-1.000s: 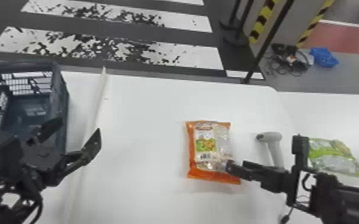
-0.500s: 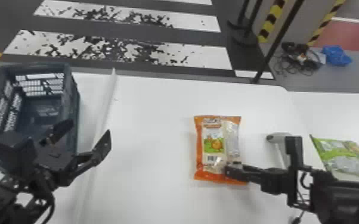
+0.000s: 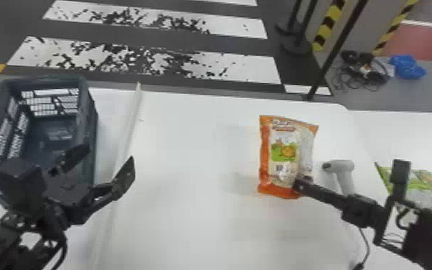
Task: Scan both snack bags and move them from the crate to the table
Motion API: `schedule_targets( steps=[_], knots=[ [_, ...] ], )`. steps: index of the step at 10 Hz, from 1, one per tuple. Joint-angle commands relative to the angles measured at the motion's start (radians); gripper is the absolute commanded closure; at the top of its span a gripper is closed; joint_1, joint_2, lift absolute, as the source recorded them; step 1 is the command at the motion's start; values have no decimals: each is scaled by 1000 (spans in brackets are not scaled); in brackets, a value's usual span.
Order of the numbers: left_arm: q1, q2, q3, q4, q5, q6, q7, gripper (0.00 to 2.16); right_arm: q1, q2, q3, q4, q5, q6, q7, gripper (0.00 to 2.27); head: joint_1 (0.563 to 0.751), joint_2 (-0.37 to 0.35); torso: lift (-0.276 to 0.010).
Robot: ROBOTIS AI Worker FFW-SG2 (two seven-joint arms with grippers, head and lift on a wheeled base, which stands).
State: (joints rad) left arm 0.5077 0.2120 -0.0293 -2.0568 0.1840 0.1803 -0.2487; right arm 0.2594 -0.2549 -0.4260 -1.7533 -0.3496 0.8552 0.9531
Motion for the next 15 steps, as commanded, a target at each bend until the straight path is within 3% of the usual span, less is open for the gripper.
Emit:
schedule_targets(
  steps=[1, 4, 5, 8, 10, 11, 13, 15],
  knots=[
    [0, 0, 0, -2, 0, 0, 0, 87, 3, 3, -129, -15, -111, 0, -10, 2256, 695, -168, -88],
    [2, 1, 0, -2, 0, -3, -1, 87, -39, -4, -353, 15, -224, -15, -145, 2256, 695, -281, -88],
    [2, 1, 0, -3, 0, -3, -1, 87, -49, -24, -393, 66, -253, -58, -221, 2256, 695, -335, -88],
    [6, 4, 6, -8, 0, -3, -1, 87, -101, -118, -431, 347, -290, -288, -362, 2256, 695, -350, -88],
    [11, 4, 8, -10, 3, -6, -1, 87, -127, -168, -416, 469, -270, -328, -451, 2256, 695, -350, -88],
    [12, 7, 8, -11, 3, -6, -1, 87, -134, -179, -398, 503, -267, -325, -493, 2010, 695, -350, -88],
    [17, 12, 9, -17, 12, -6, -3, 87, -144, -201, -359, 546, -241, -282, -537, -2, 695, -350, -88],
    [21, 12, 11, -26, 14, -9, -3, 87, -150, -196, -339, 549, -230, -288, -574, 46, 695, -350, -88]
  ],
)
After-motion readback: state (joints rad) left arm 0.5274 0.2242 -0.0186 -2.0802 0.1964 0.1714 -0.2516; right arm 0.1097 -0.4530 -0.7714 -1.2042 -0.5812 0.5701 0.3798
